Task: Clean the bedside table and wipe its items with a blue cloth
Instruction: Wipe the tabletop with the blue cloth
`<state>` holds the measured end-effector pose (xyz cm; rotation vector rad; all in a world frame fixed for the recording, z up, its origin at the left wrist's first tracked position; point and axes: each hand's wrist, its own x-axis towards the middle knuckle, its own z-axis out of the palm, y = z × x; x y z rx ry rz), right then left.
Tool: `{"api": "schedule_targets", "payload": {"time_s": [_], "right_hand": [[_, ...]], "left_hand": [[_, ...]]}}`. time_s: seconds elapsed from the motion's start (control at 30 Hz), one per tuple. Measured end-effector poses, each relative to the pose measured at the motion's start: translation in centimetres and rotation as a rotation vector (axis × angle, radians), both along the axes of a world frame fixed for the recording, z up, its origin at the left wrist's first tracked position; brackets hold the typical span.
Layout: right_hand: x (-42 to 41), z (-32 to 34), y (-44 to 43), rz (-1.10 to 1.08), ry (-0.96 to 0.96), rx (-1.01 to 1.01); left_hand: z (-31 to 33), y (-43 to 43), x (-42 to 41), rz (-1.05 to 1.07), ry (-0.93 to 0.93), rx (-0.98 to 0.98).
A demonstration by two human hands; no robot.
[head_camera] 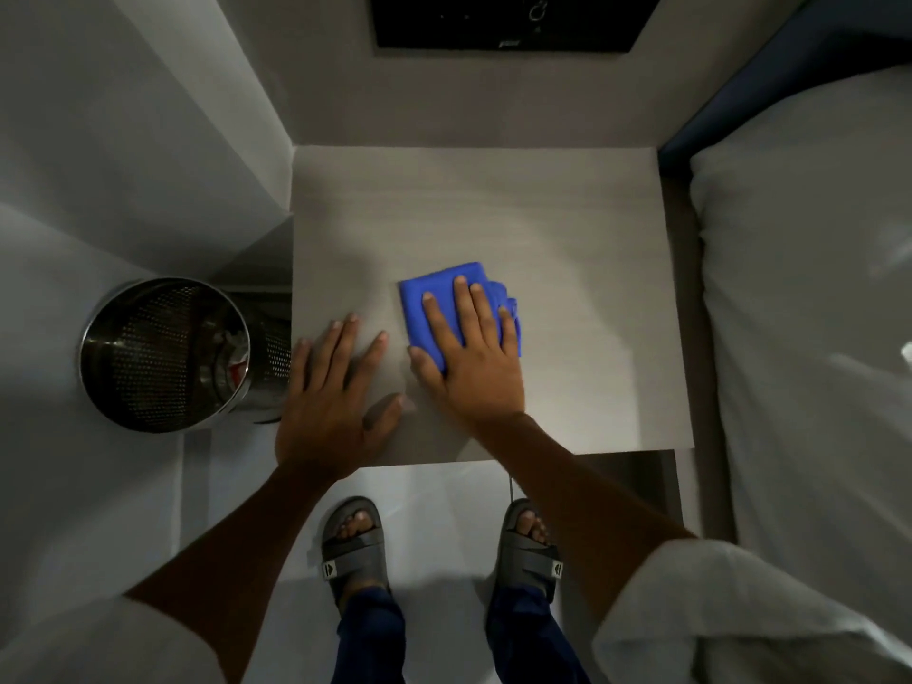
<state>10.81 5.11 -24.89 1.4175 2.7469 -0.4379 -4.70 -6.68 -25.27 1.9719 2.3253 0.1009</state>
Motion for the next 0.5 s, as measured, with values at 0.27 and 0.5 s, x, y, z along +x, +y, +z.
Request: {"api": "schedule_targets", "payload": {"time_s": [0.27, 0.5], "right_hand": [[10.1, 1.0, 8.4, -0.365, -0.094, -0.058], [6.9, 1.3, 8.3, -0.265, -0.104, -0.049]], "left_hand": [[0.3, 0.1, 0.0, 0.032, -0.008, -0.04], [0.6, 0.2, 0.1, 0.05, -0.04, -0.081]]}}
